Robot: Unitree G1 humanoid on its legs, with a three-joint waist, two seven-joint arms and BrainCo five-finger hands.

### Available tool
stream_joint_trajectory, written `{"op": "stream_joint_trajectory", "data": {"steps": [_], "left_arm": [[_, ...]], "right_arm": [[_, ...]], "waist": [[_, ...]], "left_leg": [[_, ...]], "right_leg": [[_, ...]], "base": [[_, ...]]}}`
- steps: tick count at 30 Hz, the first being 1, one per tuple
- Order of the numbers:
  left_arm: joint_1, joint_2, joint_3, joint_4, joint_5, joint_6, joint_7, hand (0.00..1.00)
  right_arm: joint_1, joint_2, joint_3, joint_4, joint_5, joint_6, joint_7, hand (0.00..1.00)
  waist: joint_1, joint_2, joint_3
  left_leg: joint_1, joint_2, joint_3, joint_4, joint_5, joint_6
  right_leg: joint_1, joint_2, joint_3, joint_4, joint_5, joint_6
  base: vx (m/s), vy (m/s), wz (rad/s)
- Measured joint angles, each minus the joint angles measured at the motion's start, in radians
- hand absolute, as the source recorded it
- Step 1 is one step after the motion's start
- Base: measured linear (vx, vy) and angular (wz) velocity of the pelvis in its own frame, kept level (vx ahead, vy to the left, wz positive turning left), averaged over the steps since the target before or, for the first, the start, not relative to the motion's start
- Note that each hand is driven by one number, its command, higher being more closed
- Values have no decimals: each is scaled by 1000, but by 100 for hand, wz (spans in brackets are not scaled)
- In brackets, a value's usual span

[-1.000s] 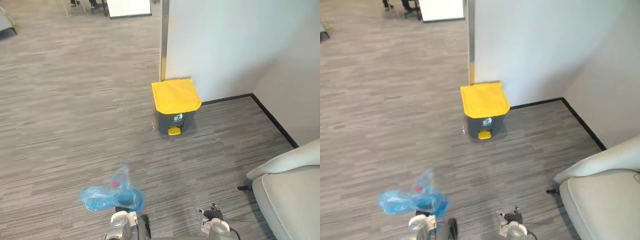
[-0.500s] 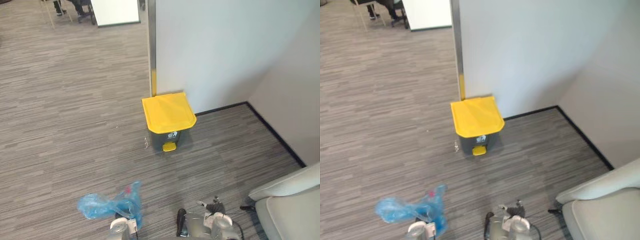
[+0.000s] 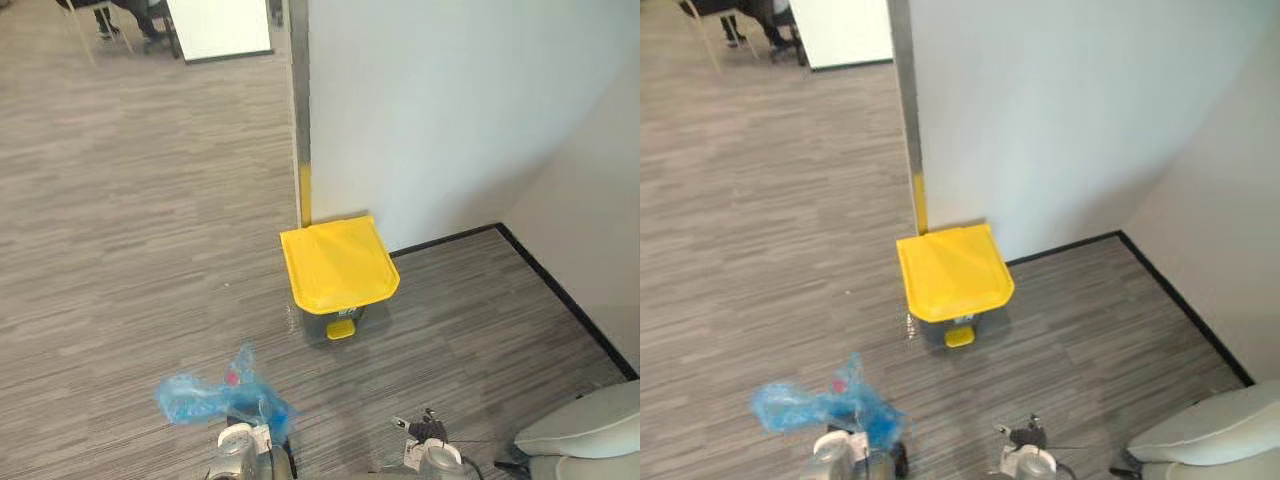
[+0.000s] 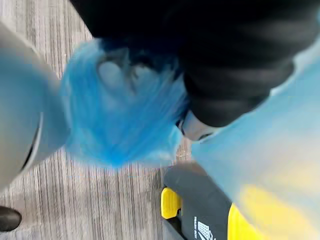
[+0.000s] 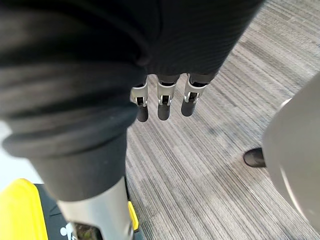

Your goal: Gather rubbish on tea table into small bin, then transfer packed bag to large trash can.

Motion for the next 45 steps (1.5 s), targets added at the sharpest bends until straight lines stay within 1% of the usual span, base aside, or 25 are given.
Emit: {"op": "stream_joint_trajectory", "data": {"steps": [1,2,3,4,6,8,10,11,12,13,14,16,18,20,22,23,24,25,26,27,29,31,37,41,45], "left_arm": [[5,1,0,0,4,0,1,100],[13,7,-2,-1,5,0,1,100],[17,14,-6,-1,5,1,1,100],[15,17,-9,-1,5,2,1,100],[16,24,-7,3,5,5,2,100],[11,22,-7,19,5,5,1,100],[10,17,3,24,5,5,1,100],[10,21,3,30,5,4,0,100],[10,25,3,31,5,4,0,100],[-3,13,13,52,5,6,0,100],[6,-6,17,57,5,4,-1,100],[6,-12,13,60,6,4,-9,100],[2,-13,13,59,7,5,-21,100],[8,-12,14,50,7,3,-21,100],[18,-9,13,33,7,3,-21,100],[19,-7,13,30,7,4,-21,100],[18,-7,13,25,7,4,-21,100],[18,-8,11,18,7,3,-21,100],[17,-11,9,19,7,3,-21,100],[19,-5,5,20,7,3,-19,100],[20,16,-1,21,10,4,-19,100],[19,24,-10,31,20,4,-19,100],[24,30,-11,44,28,4,-20,100],[18,30,-11,62,35,4,-20,100],[17,30,-10,78,46,4,-20,100]], "right_arm": [[0,-1,1,-4,0,-2,0,0],[0,-4,7,-15,0,-2,1,0],[3,-5,17,-28,0,-2,2,0],[9,-6,19,-38,0,-3,2,0],[9,-7,16,-44,-1,-3,1,0],[4,-7,7,-44,-1,-3,1,0],[-13,-11,-7,-38,-3,-2,1,0],[-13,-8,-14,-35,-3,-3,1,0],[-10,-7,-15,-29,-4,-3,1,0],[-22,-21,-27,-24,-5,-4,3,0],[-25,-36,-36,-18,-9,-3,2,0],[-33,-41,-43,3,-9,-1,1,0],[-30,-44,-43,2,-8,-1,-1,0],[-11,-42,-37,4,-8,1,-2,0],[-2,-42,-22,6,-4,1,-2,0],[-2,-40,-21,6,2,2,-2,0],[-2,-39,-21,6,5,2,-2,0],[-1,-39,-21,6,9,2,-2,0],[-1,-43,-22,6,10,2,-1,0],[1,-48,-22,8,11,3,-1,0],[12,-20,-25,8,11,2,0,0],[14,-5,-43,13,11,3,0,0],[11,-7,-80,19,11,-1,0,0],[7,-24,-80,20,11,-2,-1,0],[6,-31,-78,31,10,-2,-1,0]], "waist": [[1,4,2],[1,5,1],[-4,8,0],[-10,4,0],[-11,-1,2],[-20,-2,2],[-25,5,7],[-26,3,6],[-28,-7,5],[-38,20,8],[-30,44,-5],[-32,61,-8],[-47,67,-4],[-38,56,-4],[-32,49,-9],[-32,47,-11],[-32,44,-11],[-30,45,-12],[-30,57,-18],[-23,58,-28],[-18,24,-45],[-18,10,-53],[-19,11,-51],[-19,28,-43],[-19,27,-42]], "left_leg": [[36,-4,14,-20,-16,4],[62,-11,27,-22,-45,5],[82,-20,26,-20,-61,11],[97,-24,22,-22,-77,15],[137,-25,11,-25,-99,17],[174,-23,-7,-40,-112,19],[210,-8,-33,-64,-123,1],[229,-4,-64,-67,-136,-29],[232,-13,-79,-68,-142,-39],[255,12,-126,-69,-151,-51],[250,29,-146,-65,-141,-50],[246,42,-156,-50,-112,-64],[212,68,-177,57,-95,-92],[147,93,-160,268,-67,-134],[99,126,-97,360,-110,-111],[66,129,-53,346,-148,-100],[49,123,-35,309,-158,-89],[33,108,-23,198,-142,-79],[32,101,-27,86,-52,-57],[50,90,-26,35,-40,-75],[60,52,-11,1,-36,-69],[73,36,3,-16,-33,-64],[140,15,46,-99,-18,-51],[179,15,71,-169,15,-56],[212,15,113,-211,30,-61]], "right_leg": [[-36,-4,19,105,-3,5],[-119,-16,47,304,15,35],[-180,-28,59,423,47,53],[-211,-34,61,487,55,56],[-271,-33,48,582,14,43],[-317,-30,-8,523,-37,21],[-347,6,-31,370,-34,7],[-335,45,-8,193,31,-9],[-325,48,2,135,95,-24],[-299,62,-20,156,92,-49],[-297,74,-34,160,76,-61],[-278,80,-55,156,41,-75],[-201,88,-92,85,42,-76],[-98,89,-104,0,43,-78],[-46,85,-102,-55,44,-79],[-31,70,-98,-69,46,-76],[-31,58,-92,-69,48,-72],[-30,46,-87,-69,56,-59],[-31,50,-83,-70,61,-47],[-31,53,-55,-78,55,-22],[-33,25,-17,-107,66,-4],[-29,13,5,-125,78,12],[-16,14,54,-155,90,20],[-21,30,90,-172,108,15],[-38,44,134,-174,118,16]], "base": [[125,198,-55],[72,155,-38],[75,145,-17],[180,75,7],[256,35,14],[269,-53,39],[379,-154,52],[373,-166,55],[403,-173,60],[335,-116,37],[413,-153,29],[417,-177,22],[355,-167,47],[296,-89,32],[184,35,4],[166,94,-4],[172,149,-8],[92,132,-13],[118,188,-26],[129,196,-28],[115,228,-23],[57,153,-20],[0,42,-24],[-47,-18,-27],[-73,-18,-38]]}}
